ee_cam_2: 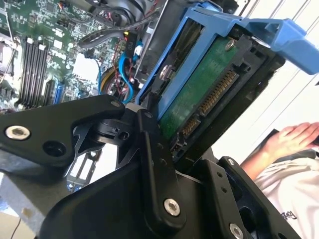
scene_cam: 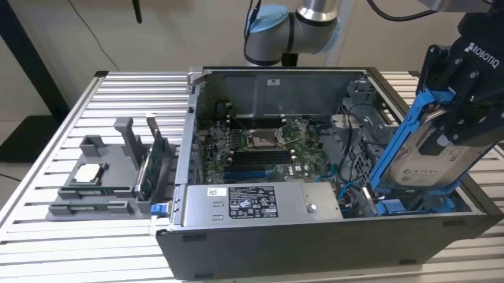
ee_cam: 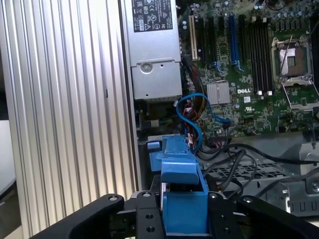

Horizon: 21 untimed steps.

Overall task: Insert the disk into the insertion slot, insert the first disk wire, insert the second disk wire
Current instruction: 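Insert the disk into the insertion slot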

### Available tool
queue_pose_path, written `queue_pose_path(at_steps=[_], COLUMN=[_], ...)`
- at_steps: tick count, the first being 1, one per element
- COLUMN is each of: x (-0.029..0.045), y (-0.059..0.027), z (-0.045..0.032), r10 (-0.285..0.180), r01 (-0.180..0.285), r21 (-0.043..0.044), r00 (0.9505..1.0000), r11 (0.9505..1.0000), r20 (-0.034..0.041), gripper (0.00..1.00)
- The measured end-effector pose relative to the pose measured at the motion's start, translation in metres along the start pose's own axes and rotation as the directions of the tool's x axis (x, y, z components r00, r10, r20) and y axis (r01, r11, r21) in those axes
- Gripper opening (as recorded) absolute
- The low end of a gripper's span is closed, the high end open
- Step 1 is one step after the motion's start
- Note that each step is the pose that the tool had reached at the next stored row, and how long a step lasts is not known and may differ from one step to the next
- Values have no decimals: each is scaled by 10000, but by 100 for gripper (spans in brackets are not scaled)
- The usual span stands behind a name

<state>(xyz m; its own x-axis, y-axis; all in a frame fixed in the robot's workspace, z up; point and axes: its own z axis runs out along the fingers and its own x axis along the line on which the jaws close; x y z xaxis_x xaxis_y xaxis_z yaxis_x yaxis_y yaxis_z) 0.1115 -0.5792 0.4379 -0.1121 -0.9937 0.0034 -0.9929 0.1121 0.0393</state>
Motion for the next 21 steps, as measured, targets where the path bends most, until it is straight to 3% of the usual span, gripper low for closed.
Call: queue_pose_path(at_steps=[11,21], x=[-6,-6], y=[-28,-37], z=[107,150], r10=[-2,-6], r01=[2,6], r21=[-7,-16], r00=[10000,9999], r11=[10000,10000], r20=[63,147], gripper=[33,33])
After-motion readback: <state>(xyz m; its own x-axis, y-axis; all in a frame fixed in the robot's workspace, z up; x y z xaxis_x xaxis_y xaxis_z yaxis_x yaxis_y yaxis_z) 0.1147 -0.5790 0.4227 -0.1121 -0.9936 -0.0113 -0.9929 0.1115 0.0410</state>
